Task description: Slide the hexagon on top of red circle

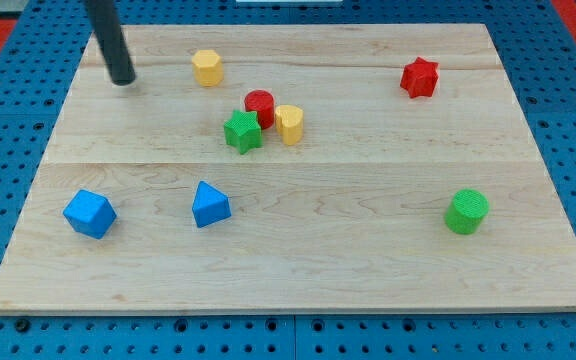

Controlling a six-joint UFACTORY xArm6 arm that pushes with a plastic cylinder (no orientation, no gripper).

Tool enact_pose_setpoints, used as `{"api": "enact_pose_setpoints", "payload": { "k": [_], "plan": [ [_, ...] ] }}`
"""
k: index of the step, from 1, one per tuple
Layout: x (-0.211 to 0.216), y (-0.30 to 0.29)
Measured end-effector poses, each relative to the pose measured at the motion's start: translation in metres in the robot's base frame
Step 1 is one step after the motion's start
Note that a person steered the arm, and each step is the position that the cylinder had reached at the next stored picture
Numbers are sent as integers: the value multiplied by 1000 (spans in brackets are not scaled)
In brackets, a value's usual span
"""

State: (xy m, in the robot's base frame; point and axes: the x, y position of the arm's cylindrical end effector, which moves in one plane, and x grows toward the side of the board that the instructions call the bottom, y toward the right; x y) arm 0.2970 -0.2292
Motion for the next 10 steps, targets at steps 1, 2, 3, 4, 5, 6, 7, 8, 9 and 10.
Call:
{"api": "enact_pose_setpoints", "payload": {
  "k": [1, 2, 3, 4, 5, 6, 7, 8, 9, 10],
  "plan": [
    [-32, 86],
    [-31, 166],
    [0, 175],
    [-31, 200],
    [-49, 213],
    [-45, 251],
    [-31, 250],
    [-5, 201],
    [5, 195],
    [9, 195]
  ]
}}
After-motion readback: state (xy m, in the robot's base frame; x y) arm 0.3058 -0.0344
